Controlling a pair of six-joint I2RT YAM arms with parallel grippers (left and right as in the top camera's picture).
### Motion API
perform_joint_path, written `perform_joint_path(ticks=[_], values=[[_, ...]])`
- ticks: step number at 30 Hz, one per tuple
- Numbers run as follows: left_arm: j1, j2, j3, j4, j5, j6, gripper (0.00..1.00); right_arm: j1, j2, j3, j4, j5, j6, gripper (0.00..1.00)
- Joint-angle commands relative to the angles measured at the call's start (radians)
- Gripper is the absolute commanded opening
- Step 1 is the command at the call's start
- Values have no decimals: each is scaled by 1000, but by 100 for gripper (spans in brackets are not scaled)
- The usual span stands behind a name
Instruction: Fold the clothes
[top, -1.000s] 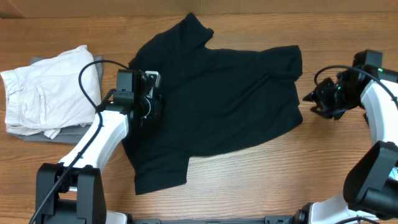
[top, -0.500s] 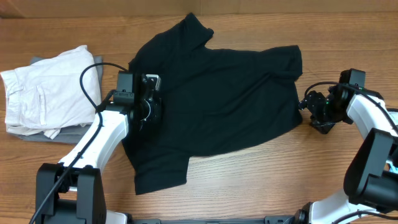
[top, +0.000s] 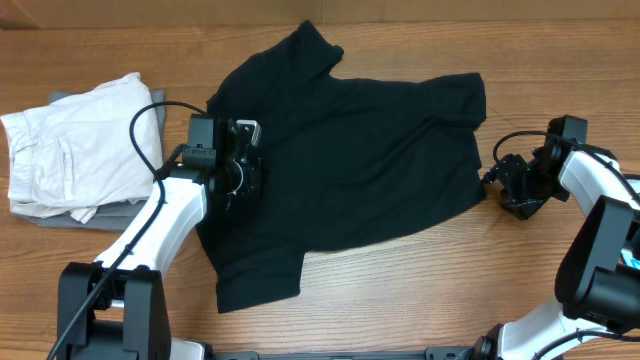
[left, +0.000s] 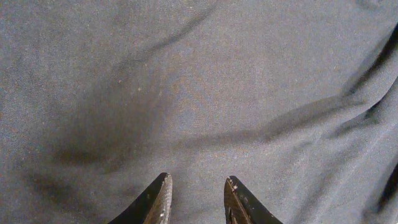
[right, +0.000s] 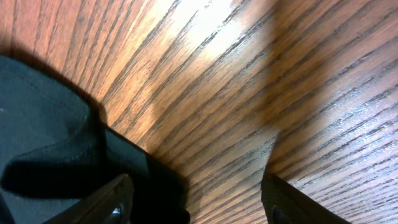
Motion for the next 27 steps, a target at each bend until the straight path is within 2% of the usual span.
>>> perform_joint_path(ticks=[1,4,8,10,14,16,27], values=[[0,5,14,0,16,-14,33,-26,25,2,6,5,5,65],[0,5,14,1,16,-14,33,-35,25,2,-21,-71,3,56],[0,5,14,6,16,-14,33,-9,25,-5,-101,-80,-23,34],[0,5,14,6,16,-14,33,13,25,-14,-116,-80,-40,30],[0,5,14,5,16,-14,33,29,25,-21,-124,-80,-40,31],[0,5,14,3,16,-14,33,26,25,-21,-114,-79,-40,45],[0,5,14,2,16,-14,34,-56,25,2,-65,-158,-22,46]])
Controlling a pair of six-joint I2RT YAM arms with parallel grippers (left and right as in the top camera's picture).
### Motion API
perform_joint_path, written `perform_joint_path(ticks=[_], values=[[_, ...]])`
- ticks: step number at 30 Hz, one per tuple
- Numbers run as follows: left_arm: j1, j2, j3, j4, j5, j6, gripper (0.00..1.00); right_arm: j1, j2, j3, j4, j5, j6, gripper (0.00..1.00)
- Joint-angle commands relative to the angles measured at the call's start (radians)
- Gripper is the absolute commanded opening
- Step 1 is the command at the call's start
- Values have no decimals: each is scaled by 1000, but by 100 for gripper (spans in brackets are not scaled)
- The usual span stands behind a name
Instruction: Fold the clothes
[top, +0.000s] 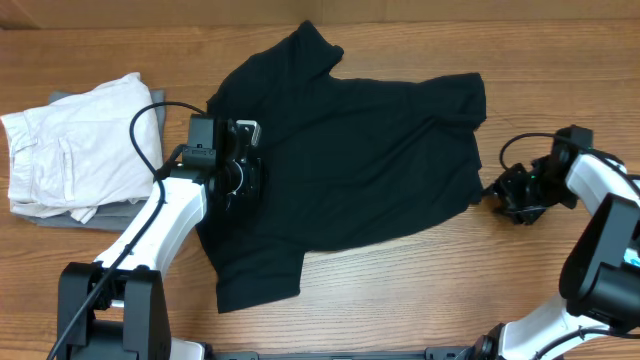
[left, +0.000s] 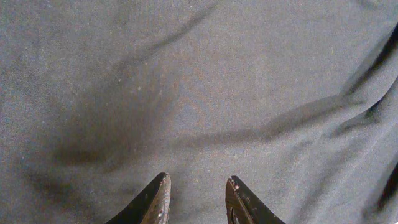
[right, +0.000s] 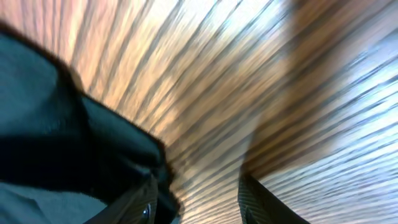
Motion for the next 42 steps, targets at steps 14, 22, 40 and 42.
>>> perform_joint_path(ticks=[14,22,40,42], values=[[0,5,14,-13,16,-14,34,114,9,11,26,28,13,12],[0,5,14,-16,15,-14,35,56,2,93,-129,58,-34,4],[0,5,14,-20,15,-14,36,21,-16,259,-475,317,-53,40],[0,5,14,-20,15,-14,36,21,-16,251,-467,288,-76,41]])
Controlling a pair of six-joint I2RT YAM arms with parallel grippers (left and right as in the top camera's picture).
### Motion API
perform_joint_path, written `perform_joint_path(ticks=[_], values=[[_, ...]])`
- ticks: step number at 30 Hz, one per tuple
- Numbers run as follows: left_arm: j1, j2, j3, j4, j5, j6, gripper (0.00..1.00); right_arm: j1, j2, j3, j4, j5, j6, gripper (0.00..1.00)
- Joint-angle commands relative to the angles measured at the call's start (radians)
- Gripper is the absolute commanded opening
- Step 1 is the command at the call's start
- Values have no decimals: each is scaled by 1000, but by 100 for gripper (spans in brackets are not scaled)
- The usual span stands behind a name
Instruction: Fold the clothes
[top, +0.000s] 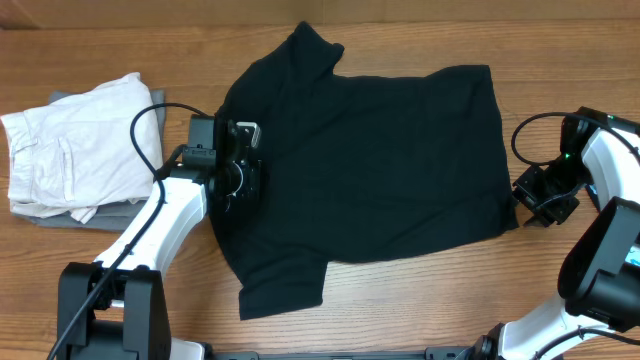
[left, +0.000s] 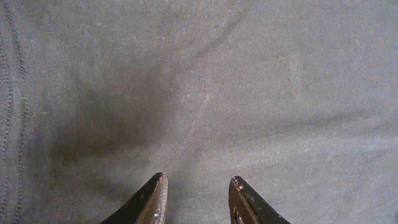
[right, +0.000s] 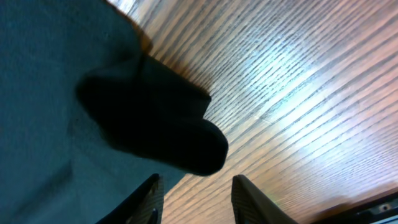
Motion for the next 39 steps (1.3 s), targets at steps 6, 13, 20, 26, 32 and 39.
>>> perform_joint_path(ticks=[6,13,20,26,32,39], values=[[0,5,14,5,13,-10,42,-10,-17,-73,114,-25,-13,66],[-2,6,14,90,7,64,35,-56,-16,-103,126,-43,10,5],[-2,71,14,197,-1,84,30,-61,-17,-103,29,36,-13,4],[-2,146,14,287,-19,84,32,-61,-17,-103,-71,183,66,4],[-2,224,14,393,-51,79,38,-61,-17,-103,-91,201,66,4],[3,330,16,446,-129,75,19,-61,-17,-102,-29,162,80,68]])
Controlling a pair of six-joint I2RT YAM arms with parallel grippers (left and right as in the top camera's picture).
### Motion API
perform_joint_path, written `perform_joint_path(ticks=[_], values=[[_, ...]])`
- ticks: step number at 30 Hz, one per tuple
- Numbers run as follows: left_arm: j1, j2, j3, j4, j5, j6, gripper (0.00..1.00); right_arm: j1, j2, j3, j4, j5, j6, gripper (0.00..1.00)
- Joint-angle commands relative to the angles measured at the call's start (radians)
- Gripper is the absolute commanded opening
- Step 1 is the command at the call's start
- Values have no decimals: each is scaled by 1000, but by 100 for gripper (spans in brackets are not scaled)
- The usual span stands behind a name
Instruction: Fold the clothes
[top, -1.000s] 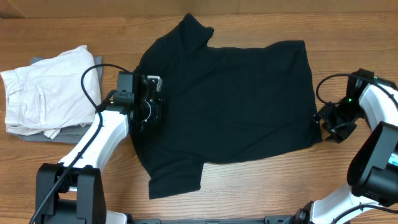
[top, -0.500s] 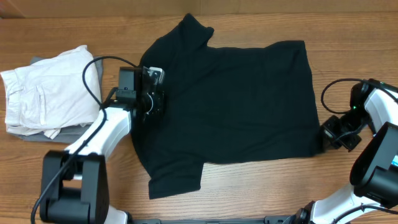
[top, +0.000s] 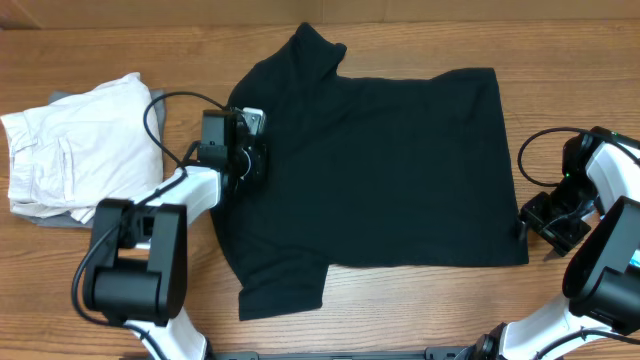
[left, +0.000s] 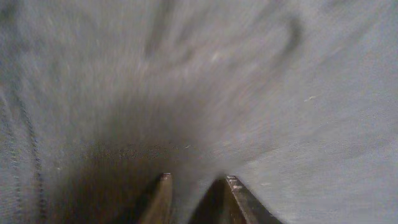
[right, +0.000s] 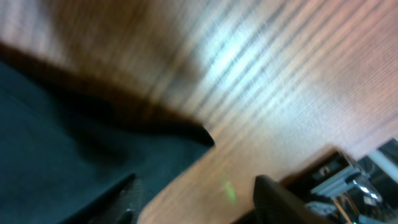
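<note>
A black T-shirt (top: 380, 170) lies spread flat on the wooden table, collar toward the far edge. My left gripper (top: 238, 150) rests on the shirt's left side near the sleeve. In the blurred left wrist view its fingers (left: 163, 190) stand apart on dark fabric (left: 280, 112). My right gripper (top: 547, 224) sits just off the shirt's lower right corner (right: 202, 134). In the right wrist view it (right: 199, 202) is open, with one finger over the cloth and the other over bare wood.
Folded white clothes (top: 75, 150) lie on a grey garment at the table's left side. The right wrist view shows the table's edge (right: 333, 155) close to the right gripper, with equipment below it. Arm cables loop beside both wrists.
My right gripper has opened and let go of the shirt's lower right corner, which now lies flatter and farther out. My left gripper sits a little farther up the shirt's left side.
The shirt lay wrinkled with my left gripper resting on its left side and my right gripper open at its right hem. Then the right gripper narrowed on the hem. Then the shirt was stretched to the right and smoother. Now the hem is released and the shirt lies flat.
</note>
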Motion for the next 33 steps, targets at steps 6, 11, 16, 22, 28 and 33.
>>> perform_joint_path(ticks=[6,11,16,22,28,33], values=[[48,134,27,9,-102,-61,4,-1,-16,-3,47,-109,-48,68],[138,172,87,0,-141,-116,4,-1,-16,-3,63,-183,-94,68],[182,158,190,-80,-76,-93,6,0,-16,-4,108,-315,-192,68],[179,118,363,-297,-76,-38,16,27,-16,-9,184,-405,-236,60],[179,45,465,-438,-31,-35,47,124,-16,-74,399,-513,-265,46],[179,-41,523,-554,30,-31,65,227,-16,-171,610,-510,-214,13]])
